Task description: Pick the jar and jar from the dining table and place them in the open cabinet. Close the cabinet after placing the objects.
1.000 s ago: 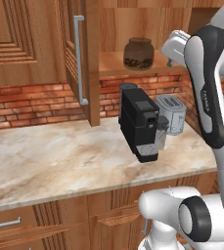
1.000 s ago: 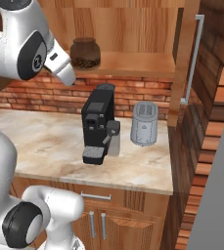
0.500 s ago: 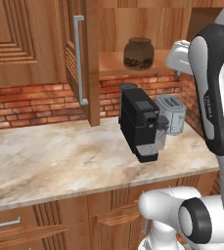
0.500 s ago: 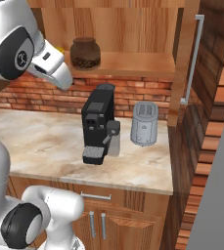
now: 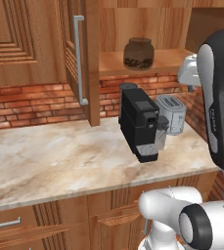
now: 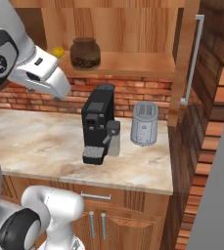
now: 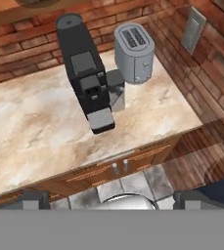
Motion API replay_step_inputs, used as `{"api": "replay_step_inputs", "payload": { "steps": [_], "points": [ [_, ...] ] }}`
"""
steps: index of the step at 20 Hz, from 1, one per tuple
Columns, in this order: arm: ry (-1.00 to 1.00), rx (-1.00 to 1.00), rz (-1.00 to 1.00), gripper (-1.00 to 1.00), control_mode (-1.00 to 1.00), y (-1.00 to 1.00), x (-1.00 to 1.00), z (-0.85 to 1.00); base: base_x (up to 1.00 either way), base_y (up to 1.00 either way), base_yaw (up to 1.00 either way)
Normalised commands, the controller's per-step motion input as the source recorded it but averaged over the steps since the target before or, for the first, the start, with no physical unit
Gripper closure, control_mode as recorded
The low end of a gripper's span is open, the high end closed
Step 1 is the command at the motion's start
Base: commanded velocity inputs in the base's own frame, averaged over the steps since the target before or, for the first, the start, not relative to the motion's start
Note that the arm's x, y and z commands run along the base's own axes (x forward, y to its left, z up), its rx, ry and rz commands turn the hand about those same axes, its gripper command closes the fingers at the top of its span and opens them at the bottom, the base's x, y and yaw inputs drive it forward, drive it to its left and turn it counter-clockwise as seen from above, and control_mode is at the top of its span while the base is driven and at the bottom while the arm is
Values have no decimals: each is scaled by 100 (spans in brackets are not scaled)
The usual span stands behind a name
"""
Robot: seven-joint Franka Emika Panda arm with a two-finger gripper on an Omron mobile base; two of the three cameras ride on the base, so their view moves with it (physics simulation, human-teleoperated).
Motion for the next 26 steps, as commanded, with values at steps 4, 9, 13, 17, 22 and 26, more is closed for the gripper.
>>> {"api": "replay_step_inputs", "payload": {
  "steps": [4, 9, 13, 17, 22, 26],
  "points": [
    [-1, -2, 10, -100, -100, -6, -1, -47, 0, 0, 0],
    [0, 0, 19, -100, -100, 0, 6, -73, 0, 0, 0],
    [0, -5, 5, -100, -100, 0, -12, -53, 0, 0, 0],
    [0, -16, 0, -100, -100, 0, -37, -39, 0, 0, 0],
    [1, -3, 1, -100, -100, 0, -31, -8, 0, 0, 0],
    [4, 0, 4, -100, -100, 0, -14, -1, 0, 0, 0]
  ]
}}
